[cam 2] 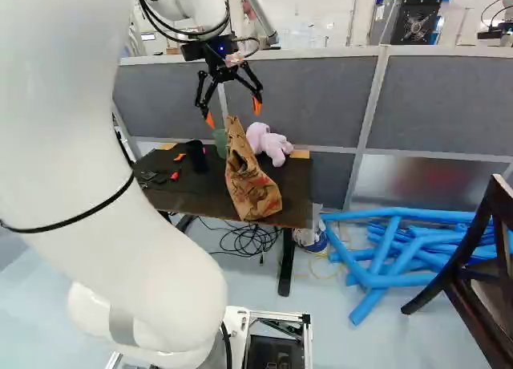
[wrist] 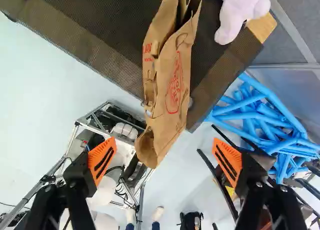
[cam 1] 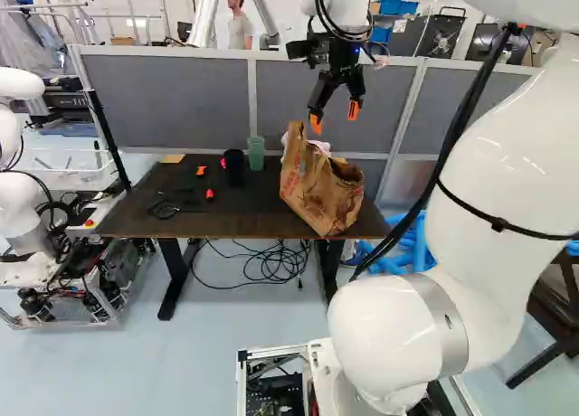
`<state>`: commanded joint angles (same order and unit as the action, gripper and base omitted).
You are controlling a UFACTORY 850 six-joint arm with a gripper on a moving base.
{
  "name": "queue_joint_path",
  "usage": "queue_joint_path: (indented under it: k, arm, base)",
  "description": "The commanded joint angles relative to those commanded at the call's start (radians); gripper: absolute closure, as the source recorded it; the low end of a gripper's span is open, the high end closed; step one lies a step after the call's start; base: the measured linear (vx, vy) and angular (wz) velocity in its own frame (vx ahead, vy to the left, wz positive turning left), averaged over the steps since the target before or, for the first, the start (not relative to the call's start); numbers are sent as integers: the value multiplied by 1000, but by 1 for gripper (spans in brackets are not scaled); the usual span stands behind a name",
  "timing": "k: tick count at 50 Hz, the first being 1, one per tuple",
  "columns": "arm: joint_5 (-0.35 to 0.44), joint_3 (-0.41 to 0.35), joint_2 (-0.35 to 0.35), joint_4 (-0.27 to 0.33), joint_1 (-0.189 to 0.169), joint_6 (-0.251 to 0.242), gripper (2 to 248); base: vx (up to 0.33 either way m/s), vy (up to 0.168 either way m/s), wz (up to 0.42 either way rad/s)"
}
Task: Pick up the bag on the ground and place it on the table
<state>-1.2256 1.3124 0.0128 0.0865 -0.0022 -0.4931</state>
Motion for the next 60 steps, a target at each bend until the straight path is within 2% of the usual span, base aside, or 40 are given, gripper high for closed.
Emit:
queue_joint_path:
  k: [60]
  arm:
    - [0, 0, 0, 0, 0, 0, 3]
  base:
    - [-213, -7, 2]
